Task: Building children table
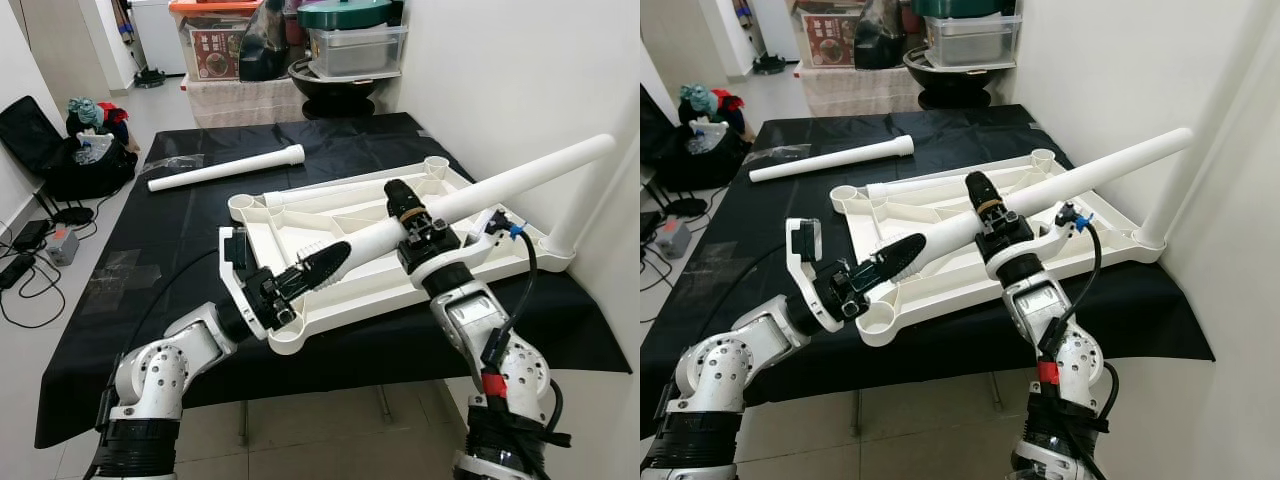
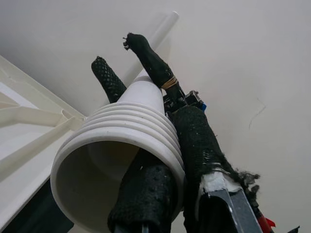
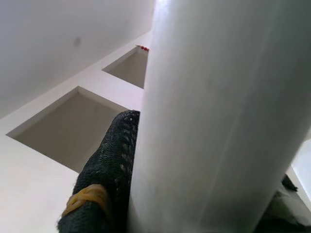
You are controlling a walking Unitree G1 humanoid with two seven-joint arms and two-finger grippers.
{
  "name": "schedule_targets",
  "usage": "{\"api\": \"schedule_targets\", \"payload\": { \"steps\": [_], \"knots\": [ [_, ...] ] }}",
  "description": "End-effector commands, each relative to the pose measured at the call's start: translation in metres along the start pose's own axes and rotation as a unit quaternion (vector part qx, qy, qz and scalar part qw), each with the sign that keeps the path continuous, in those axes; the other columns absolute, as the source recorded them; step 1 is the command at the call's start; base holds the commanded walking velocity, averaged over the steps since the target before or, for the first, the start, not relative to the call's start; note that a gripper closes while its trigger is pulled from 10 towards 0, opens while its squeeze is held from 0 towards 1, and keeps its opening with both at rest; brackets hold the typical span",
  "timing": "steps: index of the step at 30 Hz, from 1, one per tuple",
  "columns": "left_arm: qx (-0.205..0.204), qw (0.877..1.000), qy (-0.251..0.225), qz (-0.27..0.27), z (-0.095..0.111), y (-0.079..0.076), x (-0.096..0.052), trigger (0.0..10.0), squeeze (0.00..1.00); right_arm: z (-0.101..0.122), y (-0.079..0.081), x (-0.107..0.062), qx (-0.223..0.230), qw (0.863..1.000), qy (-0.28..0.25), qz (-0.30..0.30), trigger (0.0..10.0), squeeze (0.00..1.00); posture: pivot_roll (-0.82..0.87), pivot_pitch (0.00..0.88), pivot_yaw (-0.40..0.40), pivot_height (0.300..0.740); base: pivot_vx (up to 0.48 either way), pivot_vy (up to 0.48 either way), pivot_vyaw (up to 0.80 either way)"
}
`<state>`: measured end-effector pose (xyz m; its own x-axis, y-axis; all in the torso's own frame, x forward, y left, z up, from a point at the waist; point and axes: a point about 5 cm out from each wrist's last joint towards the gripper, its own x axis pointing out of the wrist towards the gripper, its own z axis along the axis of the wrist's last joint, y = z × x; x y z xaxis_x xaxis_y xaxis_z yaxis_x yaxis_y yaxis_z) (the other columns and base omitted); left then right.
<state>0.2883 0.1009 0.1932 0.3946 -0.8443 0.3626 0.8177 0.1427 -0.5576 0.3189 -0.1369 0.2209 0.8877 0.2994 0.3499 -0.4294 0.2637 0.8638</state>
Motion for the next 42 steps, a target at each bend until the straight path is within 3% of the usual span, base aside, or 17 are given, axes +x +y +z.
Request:
{"api": "schedule_targets", "payload": {
  "steps": [1,4,5,7,8,9,10,18,21,26,30,36,37,38,39,40,42],
  "knots": [
    [0.01,1.0,0.019,0.018,-0.003,0.002,-0.005,2.4,0.0,-0.006,0.009,0.005,0.011,1.0,-0.014,0.012,0.0,0.0,0.01,0.0,-0.015,0.74,0.0,0.0,0.0],
    [0.017,0.999,0.02,0.023,-0.002,0.005,-0.008,2.9,0.0,-0.007,0.011,0.005,0.013,1.0,-0.01,0.019,0.0,0.0,0.01,0.0,-0.014,0.74,0.0,0.0,0.0],
    [0.029,0.999,0.023,0.035,0.0,0.008,-0.01,10.0,0.0,-0.009,0.013,0.004,0.013,0.999,-0.006,0.028,0.0,0.0,0.01,0.0,-0.011,0.74,0.0,0.0,0.0],
    [0.029,0.999,0.023,0.035,0.0,0.008,-0.01,10.0,0.0,-0.009,0.013,0.004,0.013,0.999,-0.006,0.028,0.0,0.0,0.01,0.0,-0.011,0.74,0.0,0.0,0.0],
    [0.048,0.997,0.02,0.053,0.004,0.014,-0.012,10.0,0.82,-0.011,0.014,0.003,0.011,0.999,0.001,0.035,0.0,0.0,0.0,0.0,-0.006,0.74,0.0,0.0,0.0],
    [0.048,0.997,0.02,0.053,0.004,0.014,-0.012,10.0,0.82,-0.011,0.014,0.003,0.011,0.999,0.001,0.035,0.0,0.0,0.0,0.0,-0.006,0.74,0.0,0.0,0.0],
    [0.064,0.996,0.017,0.064,0.007,0.018,-0.013,10.0,1.0,-0.011,0.014,0.001,0.006,0.999,0.005,0.039,0.0,0.0,0.0,0.0,-0.007,0.74,0.0,0.0,0.0],
    [0.083,0.995,0.007,0.055,0.015,0.015,-0.016,10.0,1.0,0.001,0.003,0.0,-0.048,0.999,-0.016,-0.006,0.0,0.0,0.01,0.0,-0.013,0.74,0.0,0.0,0.0],
    [0.076,0.996,-0.013,0.043,0.017,0.011,-0.023,10.0,1.0,0.034,0.002,0.001,-0.079,0.995,-0.064,-0.022,0.0,0.0,0.01,0.0,-0.019,0.74,0.0,0.0,0.0],
    [0.072,0.996,-0.022,0.046,0.018,0.011,-0.025,10.0,1.0,0.044,0.002,-0.001,-0.078,0.994,-0.077,-0.023,0.0,0.0,0.01,0.0,-0.021,0.74,0.0,0.0,0.0],
    [0.066,0.995,-0.041,0.054,0.018,0.01,-0.029,10.0,1.0,0.08,-0.009,-0.01,-0.049,0.987,-0.142,-0.055,0.0,0.0,0.02,0.0,-0.03,0.74,0.0,0.0,0.0],
    [0.084,0.991,-0.046,0.096,0.02,0.018,-0.034,10.0,1.0,0.091,-0.007,-0.014,-0.086,0.981,-0.157,-0.069,0.0,0.0,0.01,0.0,-0.026,0.74,0.0,0.0,0.0],
    [0.1,0.985,-0.046,0.129,0.022,0.023,-0.034,10.0,0.61,0.087,-0.005,-0.013,-0.144,0.976,-0.142,-0.081,0.0,0.0,0.01,0.0,-0.024,0.74,0.0,0.0,0.0],
    [0.1,0.985,-0.046,0.129,0.022,0.023,-0.034,10.0,0.61,0.087,-0.005,-0.013,-0.144,0.976,-0.142,-0.081,0.0,0.0,0.01,0.0,-0.024,0.74,0.0,0.0,0.0],
    [0.129,0.975,-0.041,0.174,0.024,0.031,-0.031,10.0,0.0,0.078,-0.004,-0.011,-0.201,0.968,-0.121,-0.092,0.0,0.0,0.01,0.0,-0.022,0.74,0.0,0.0,0.0],
    [0.129,0.975,-0.041,0.174,0.024,0.031,-0.031,10.0,0.0,0.078,-0.004,-0.011,-0.201,0.968,-0.121,-0.092,0.0,0.0,0.01,0.0,-0.022,0.74,0.0,0.0,0.0],
    [0.177,0.957,-0.027,0.229,0.026,0.038,-0.028,10.0,0.0,0.068,-0.004,-0.01,-0.258,0.955,-0.101,-0.103,0.0,0.0,0.01,0.0,-0.023,0.74,0.0,0.0,0.0]
  ]
}}
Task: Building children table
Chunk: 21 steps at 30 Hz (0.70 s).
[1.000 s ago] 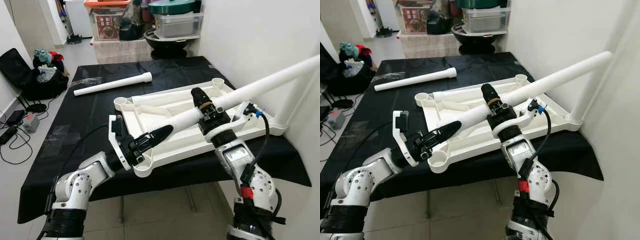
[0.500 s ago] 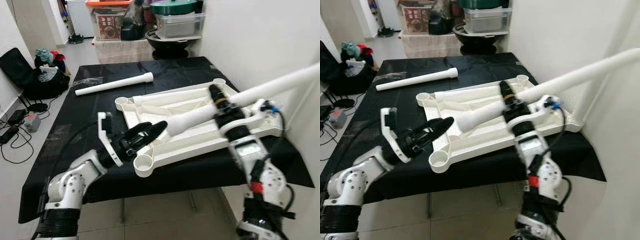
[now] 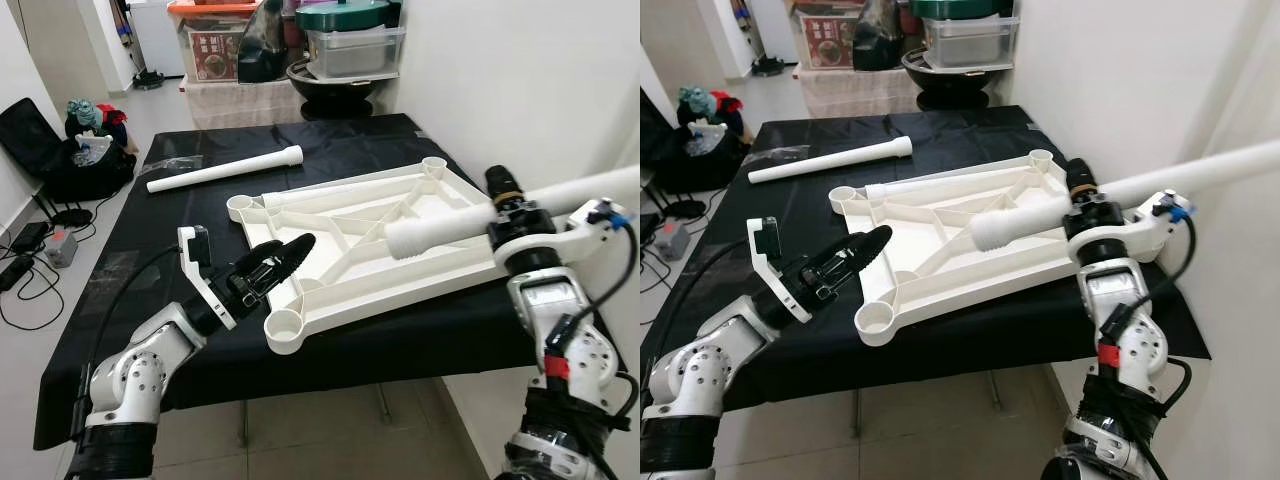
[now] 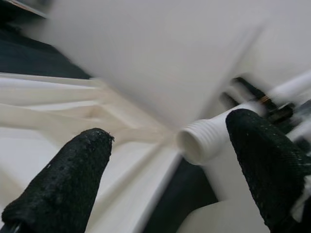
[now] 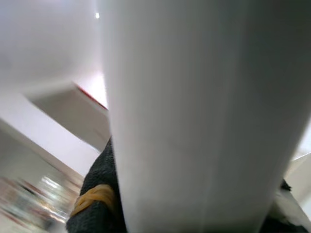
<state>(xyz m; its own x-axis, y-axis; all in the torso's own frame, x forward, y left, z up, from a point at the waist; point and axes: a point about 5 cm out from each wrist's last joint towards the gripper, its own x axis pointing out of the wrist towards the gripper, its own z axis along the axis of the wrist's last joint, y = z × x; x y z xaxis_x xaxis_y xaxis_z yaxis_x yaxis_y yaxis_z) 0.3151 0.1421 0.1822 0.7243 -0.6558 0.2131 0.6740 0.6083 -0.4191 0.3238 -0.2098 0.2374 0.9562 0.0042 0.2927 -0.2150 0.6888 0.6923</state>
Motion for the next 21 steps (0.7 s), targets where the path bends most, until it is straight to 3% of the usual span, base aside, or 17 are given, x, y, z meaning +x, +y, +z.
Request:
{"api": "schedule_targets", "payload": {
  "steps": [1,3,4,5,6,7,8,13,18,21],
  "knots": [
    [0.027,0.999,0.004,0.027,0.0,0.004,0.002,10.0,0.0,-0.003,0.006,0.0,-0.03,1.0,0.004,0.009,0.0,0.0,0.01,0.0,-0.023,0.74,0.0,0.0,0.0],
    [0.096,0.989,0.008,0.114,0.004,0.012,0.01,10.0,0.0,-0.021,0.012,-0.002,-0.139,0.99,0.034,0.005,0.1,0.0,0.02,0.0,-0.021,0.74,0.0,0.0,0.0],
    [0.096,0.989,0.008,0.114,0.004,0.012,0.01,10.0,0.0,-0.021,0.012,-0.002,-0.139,0.99,0.034,0.005,0.1,0.0,0.02,0.0,-0.021,0.74,0.0,0.0,0.0],
    [0.127,0.984,0.008,0.127,0.007,0.01,0.012,10.0,0.0,-0.028,0.015,-0.001,-0.192,0.98,0.046,0.003,6.4,0.0,0.02,0.0,-0.023,0.74,0.0,0.0,0.0],
    [0.127,0.984,0.008,0.127,0.007,0.01,0.012,10.0,0.0,-0.028,0.015,-0.001,-0.192,0.98,0.046,0.003,6.4,0.0,0.02,0.0,-0.023,0.74,0.0,0.0,0.0],
    [0.148,0.981,0.011,0.129,0.008,0.007,0.012,10.0,0.0,-0.031,0.019,-0.001,-0.225,0.973,0.051,0.003,10.0,0.0,0.02,0.0,-0.024,0.74,0.0,0.0,0.0],
    [0.17,0.978,0.017,0.123,0.006,0.002,0.012,10.0,0.0,-0.032,0.023,-0.001,-0.26,0.964,0.052,0.005,10.0,0.0,0.02,0.0,-0.027,0.74,0.0,0.0,0.0],
    [0.186,0.975,0.027,0.117,0.002,-0.001,0.012,10.0,0.0,-0.034,0.027,-0.001,-0.281,0.958,0.055,0.01,10.0,0.0,0.02,0.0,-0.027,0.74,0.0,0.0,0.0],
    [0.22,0.966,0.058,0.119,-0.013,-0.005,0.013,10.0,0.0,-0.041,0.033,-0.007,-0.33,0.941,0.069,0.017,10.0,0.0,0.01,0.0,-0.021,0.74,0.0,0.0,0.0],
    [0.237,0.96,0.064,0.135,-0.014,-0.001,0.011,10.0,0.0,-0.049,0.042,-0.019,-0.359,0.927,0.085,0.065,10.0,0.0,0.02,0.0,-0.02,0.74,0.0,0.0,0.0]
  ]
}}
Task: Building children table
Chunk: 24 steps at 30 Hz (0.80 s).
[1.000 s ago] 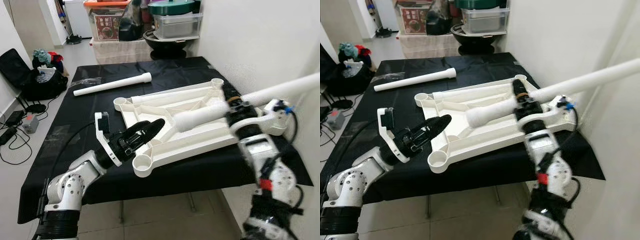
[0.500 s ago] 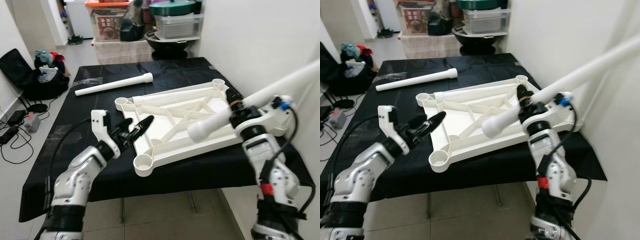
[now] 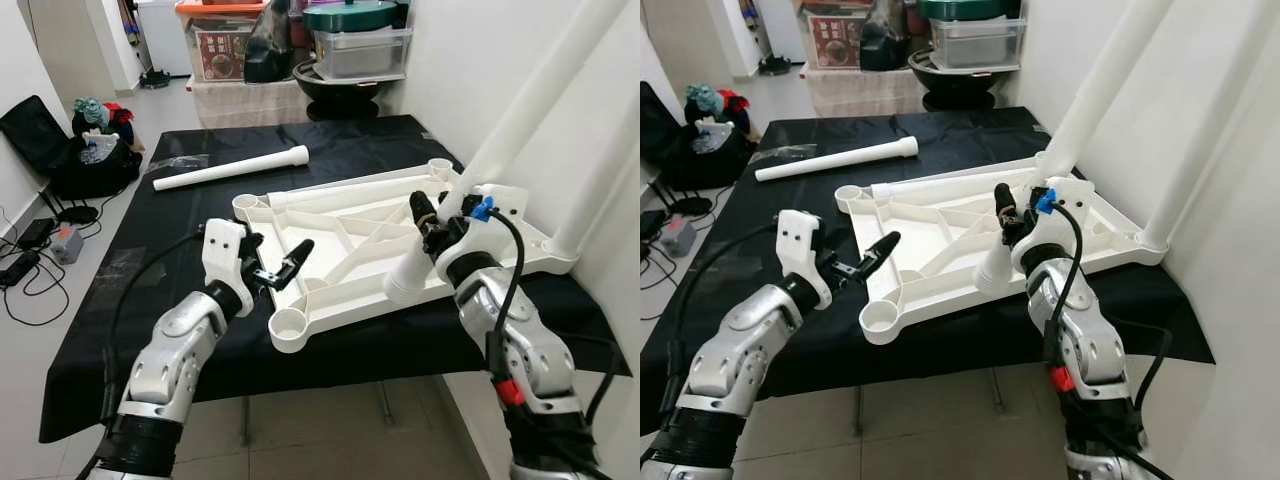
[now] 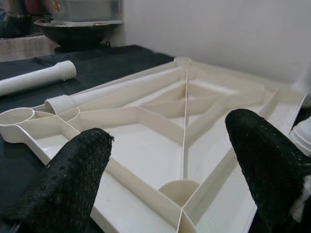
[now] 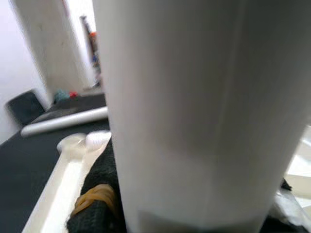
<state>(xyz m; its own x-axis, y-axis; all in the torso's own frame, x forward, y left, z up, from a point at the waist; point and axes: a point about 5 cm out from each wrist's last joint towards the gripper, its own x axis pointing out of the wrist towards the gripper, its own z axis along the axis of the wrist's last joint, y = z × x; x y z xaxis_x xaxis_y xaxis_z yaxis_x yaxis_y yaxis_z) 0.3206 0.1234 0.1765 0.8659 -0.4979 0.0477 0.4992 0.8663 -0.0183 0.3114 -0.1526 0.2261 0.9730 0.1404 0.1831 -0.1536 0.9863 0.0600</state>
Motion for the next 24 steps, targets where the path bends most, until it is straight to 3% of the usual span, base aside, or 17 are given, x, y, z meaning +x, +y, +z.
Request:
{"api": "schedule_targets", "payload": {
  "steps": [1,4,6,8,10,16,24],
  "knots": [
    [0.015,1.0,0.009,0.012,-0.004,0.004,-0.003,10.0,0.0,0.003,0.008,-0.003,-0.014,1.0,-0.004,0.027,10.0,0.0,0.02,0.0,-0.02,0.74,0.0,0.0,0.0],
    [0.025,0.999,0.019,0.029,-0.009,0.01,-0.003,10.0,0.0,0.0,0.019,-0.01,-0.029,0.996,0.002,0.088,10.0,0.0,0.01,0.0,-0.018,0.74,0.0,0.0,0.0],
    [0.025,0.999,0.019,0.029,-0.009,0.01,-0.003,10.0,0.0,0.0,0.019,-0.01,-0.029,0.996,0.002,0.088,10.0,0.0,0.01,0.0,-0.018,0.74,0.0,0.0,0.0],
    [0.037,0.998,0.027,0.033,-0.014,0.009,-0.004,10.0,0.0,-0.002,0.029,-0.018,-0.047,0.988,0.009,0.146,10.0,0.0,0.0,0.0,-0.016,0.74,0.0,0.0,0.0],
    [0.037,0.998,0.027,0.03,-0.015,0.005,-0.003,10.0,0.0,-0.004,0.031,-0.019,-0.052,0.986,0.012,0.155,10.0,0.0,0.0,0.0,-0.017,0.74,0.0,0.0,0.0],
    [0.042,0.999,0.028,0.021,-0.017,-0.001,-0.004,10.0,0.0,-0.008,0.036,-0.02,-0.055,0.987,0.016,0.148,10.0,0.0,0.02,0.0,-0.024,0.74,0.0,0.0,0.0],
    [0.048,0.998,0.03,0.026,-0.019,0.002,-0.004,10.0,0.0,-0.007,0.035,-0.013,-0.053,0.991,0.008,0.119,10.0,0.0,0.02,0.0,-0.03,0.74,0.0,0.461,0.0]
  ]
}}
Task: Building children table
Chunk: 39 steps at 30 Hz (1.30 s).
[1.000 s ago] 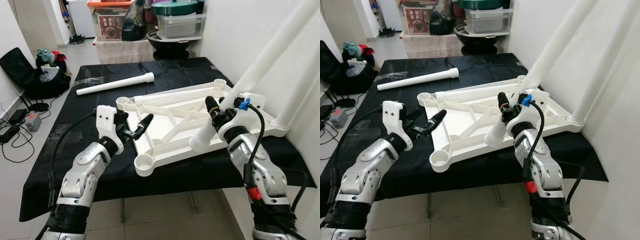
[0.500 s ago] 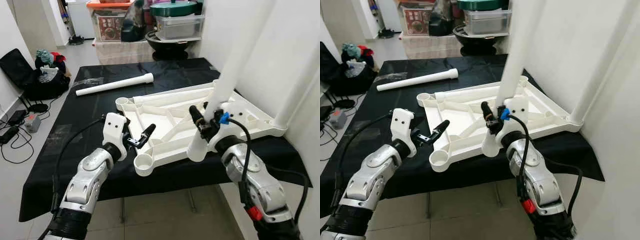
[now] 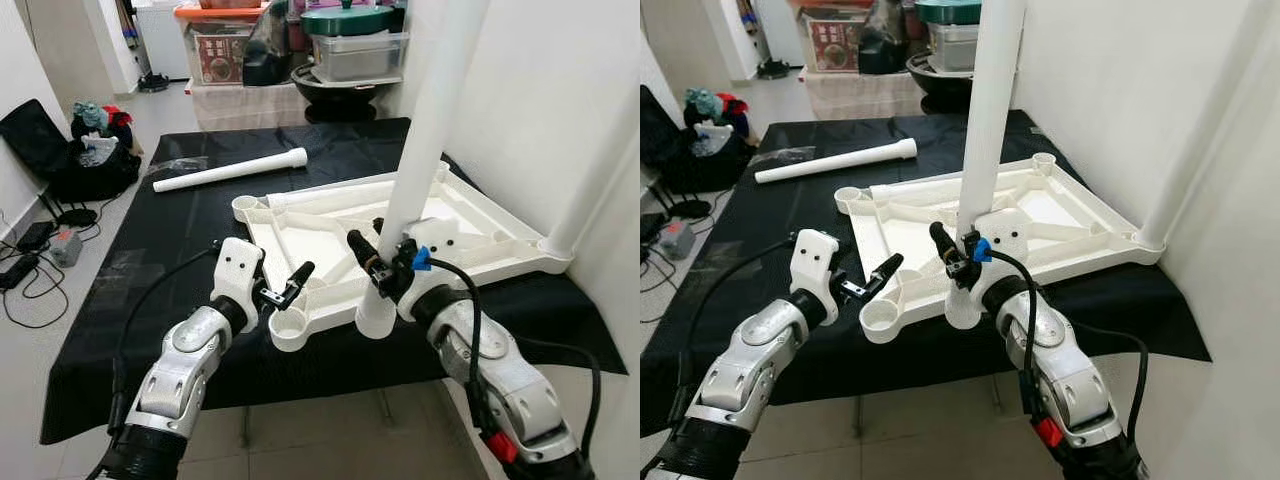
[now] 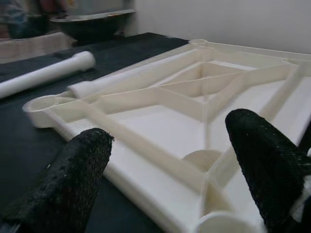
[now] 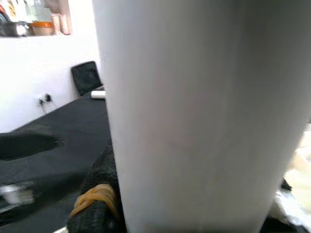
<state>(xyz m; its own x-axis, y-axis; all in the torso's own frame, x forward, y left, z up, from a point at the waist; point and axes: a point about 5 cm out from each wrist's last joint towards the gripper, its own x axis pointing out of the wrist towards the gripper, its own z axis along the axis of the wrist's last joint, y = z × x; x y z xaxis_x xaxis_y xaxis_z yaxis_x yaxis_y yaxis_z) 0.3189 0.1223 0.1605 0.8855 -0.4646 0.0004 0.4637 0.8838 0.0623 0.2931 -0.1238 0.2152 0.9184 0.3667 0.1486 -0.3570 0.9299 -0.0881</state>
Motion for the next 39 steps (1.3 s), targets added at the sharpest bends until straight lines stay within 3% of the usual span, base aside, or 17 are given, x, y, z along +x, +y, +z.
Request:
{"api": "schedule_targets", "payload": {
  "steps": [1,6,13,25,34,36,38,39],
  "knots": [
    [0.006,1.0,0.005,0.008,-0.004,0.002,-0.001,10.0,0.0,0.003,0.001,0.004,-0.001,1.0,-0.007,-0.005,10.0,0.0,0.01,0.0,-0.029,0.74,0.0,0.476,0.0],
    [0.013,1.0,-0.008,0.007,-0.002,-0.005,0.002,10.0,0.0,0.001,-0.005,0.003,-0.007,1.0,-0.002,-0.024,10.0,0.0,0.02,0.0,-0.035,0.74,0.0,0.28,0.0],
    [0.012,1.0,-0.02,0.015,0.001,-0.002,-0.001,10.0,0.0,0.001,-0.004,0.003,-0.015,1.0,-0.003,-0.024,10.0,0.0,0.02,0.0,-0.036,0.74,0.0,0.0,0.0],
    [-0.002,1.0,-0.024,0.007,0.0,-0.005,0.0,10.0,0.0,0.009,-0.011,-0.017,0.0,0.997,0.005,0.075,10.0,0.0,0.02,0.0,-0.033,0.74,0.0,0.0,0.0],
    [0.001,1.0,-0.025,0.014,0.0,-0.002,0.001,10.0,0.0,0.008,-0.013,-0.003,-0.027,1.0,-0.007,0.011,10.0,0.0,0.02,0.0,-0.035,0.74,0.0,0.0,0.0],
    [0.0,1.0,-0.027,0.011,0.0,-0.004,0.003,10.0,0.0,0.01,-0.015,0.002,-0.038,0.999,-0.016,-0.029,10.0,0.0,0.01,0.0,-0.024,0.74,0.0,0.0,0.0],
    [0.004,1.0,-0.024,0.006,-0.001,-0.005,0.005,10.0,0.0,0.028,-0.01,0.013,-0.164,0.984,-0.046,-0.041,10.0,0.0,0.0,0.0,0.003,0.74,0.0,0.0,0.0],
    [0.004,1.0,-0.024,0.006,-0.001,-0.005,0.005,10.0,0.0,0.028,-0.01,0.013,-0.164,0.984,-0.046,-0.041,10.0,0.0,0.0,0.0,0.003,0.74,0.0,0.0,0.0]
  ]
}}
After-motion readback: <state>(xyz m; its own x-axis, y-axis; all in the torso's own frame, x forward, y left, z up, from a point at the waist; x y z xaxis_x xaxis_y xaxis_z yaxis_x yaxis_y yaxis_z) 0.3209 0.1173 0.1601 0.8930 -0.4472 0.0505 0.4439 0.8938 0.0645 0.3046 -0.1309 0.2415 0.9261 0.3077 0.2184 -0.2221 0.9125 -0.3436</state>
